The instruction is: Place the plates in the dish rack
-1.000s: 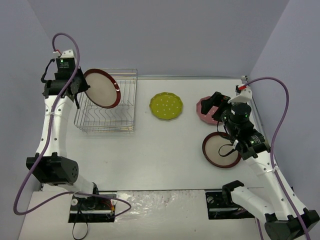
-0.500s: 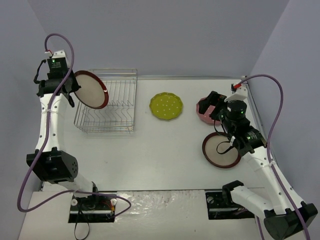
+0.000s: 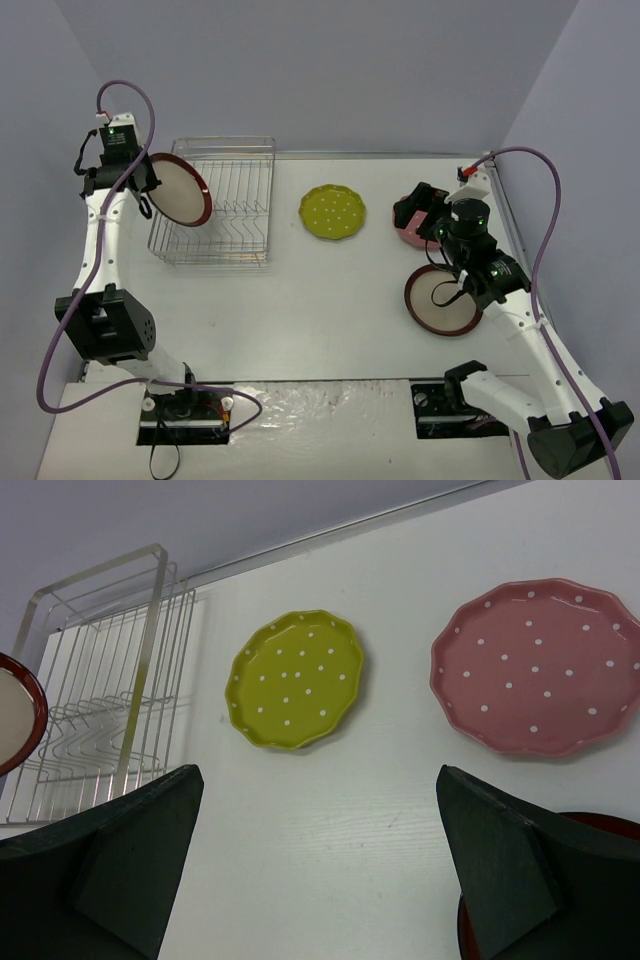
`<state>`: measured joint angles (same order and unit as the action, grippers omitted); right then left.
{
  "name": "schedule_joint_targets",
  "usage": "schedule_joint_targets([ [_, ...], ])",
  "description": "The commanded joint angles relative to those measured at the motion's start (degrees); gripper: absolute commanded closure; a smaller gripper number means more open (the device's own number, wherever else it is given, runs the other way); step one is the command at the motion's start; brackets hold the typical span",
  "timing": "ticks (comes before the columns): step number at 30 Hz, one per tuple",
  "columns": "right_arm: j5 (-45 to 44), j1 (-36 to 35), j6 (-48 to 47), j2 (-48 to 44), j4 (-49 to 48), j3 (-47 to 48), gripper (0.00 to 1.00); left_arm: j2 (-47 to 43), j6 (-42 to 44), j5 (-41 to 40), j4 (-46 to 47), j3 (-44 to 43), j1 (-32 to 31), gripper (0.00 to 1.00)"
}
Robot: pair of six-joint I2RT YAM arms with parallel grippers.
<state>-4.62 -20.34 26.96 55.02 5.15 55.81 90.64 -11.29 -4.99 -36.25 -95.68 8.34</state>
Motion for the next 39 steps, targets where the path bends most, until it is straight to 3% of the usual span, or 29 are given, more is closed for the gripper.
schedule_joint_targets([
  [1, 0.38, -0.32, -0.34, -0.44, -4.14, 0.74, 0.00, -2.42, 0.44, -1.58, 12.46, -3.13, 0.27, 1.00],
  [32, 0.59, -0.40, -0.24, -0.25, -6.36, -1.48, 0.00, -1.00, 5.76, -6.37, 16.95, 1.40, -3.18, 1.00],
  [39, 0.49, -0.40, -0.25, -0.79, -6.38, -1.76, 0.00, -0.46, 9.91, -12.61, 17.02, 1.65, -6.86, 1.00],
])
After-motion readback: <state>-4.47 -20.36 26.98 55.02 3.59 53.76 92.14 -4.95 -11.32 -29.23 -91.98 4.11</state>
